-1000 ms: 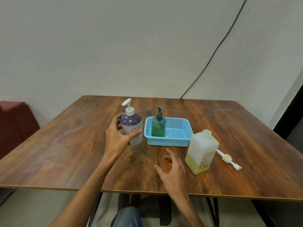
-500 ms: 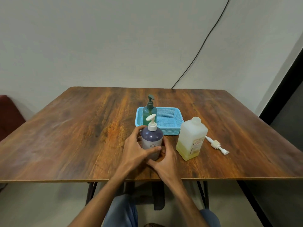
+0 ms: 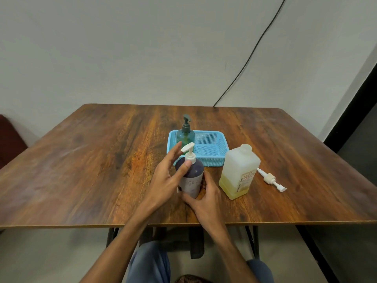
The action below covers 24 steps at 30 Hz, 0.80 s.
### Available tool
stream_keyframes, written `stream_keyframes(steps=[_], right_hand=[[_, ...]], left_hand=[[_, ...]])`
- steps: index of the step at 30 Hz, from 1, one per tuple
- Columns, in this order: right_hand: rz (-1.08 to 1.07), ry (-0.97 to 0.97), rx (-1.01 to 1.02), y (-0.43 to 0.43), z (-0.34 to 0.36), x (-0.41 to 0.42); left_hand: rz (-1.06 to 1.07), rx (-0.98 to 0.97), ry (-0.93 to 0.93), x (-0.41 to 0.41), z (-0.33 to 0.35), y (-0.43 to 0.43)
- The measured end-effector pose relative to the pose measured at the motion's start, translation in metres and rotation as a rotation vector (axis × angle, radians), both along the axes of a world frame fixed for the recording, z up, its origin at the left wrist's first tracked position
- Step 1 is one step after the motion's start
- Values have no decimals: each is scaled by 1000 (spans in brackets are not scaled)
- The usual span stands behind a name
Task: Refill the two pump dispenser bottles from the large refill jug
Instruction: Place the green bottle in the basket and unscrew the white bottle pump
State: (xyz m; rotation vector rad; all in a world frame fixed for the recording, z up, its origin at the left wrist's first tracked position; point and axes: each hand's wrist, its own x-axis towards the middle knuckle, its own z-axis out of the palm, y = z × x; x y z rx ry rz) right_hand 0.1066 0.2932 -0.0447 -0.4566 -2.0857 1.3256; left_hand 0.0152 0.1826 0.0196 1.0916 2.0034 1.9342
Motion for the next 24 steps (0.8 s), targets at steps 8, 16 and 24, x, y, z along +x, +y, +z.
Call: stream_keyframes(steps=[8,16,24], right_hand=[[25,-29,-1,2,-1,-1],[15,14,-37,3,-6,-5],[-18,12,-32,1,-4,-6]], left_hand=[[-8,31,4,-3,10,6],[103,234,-77,3,-2,16],[267,202,-14,5,6,24]])
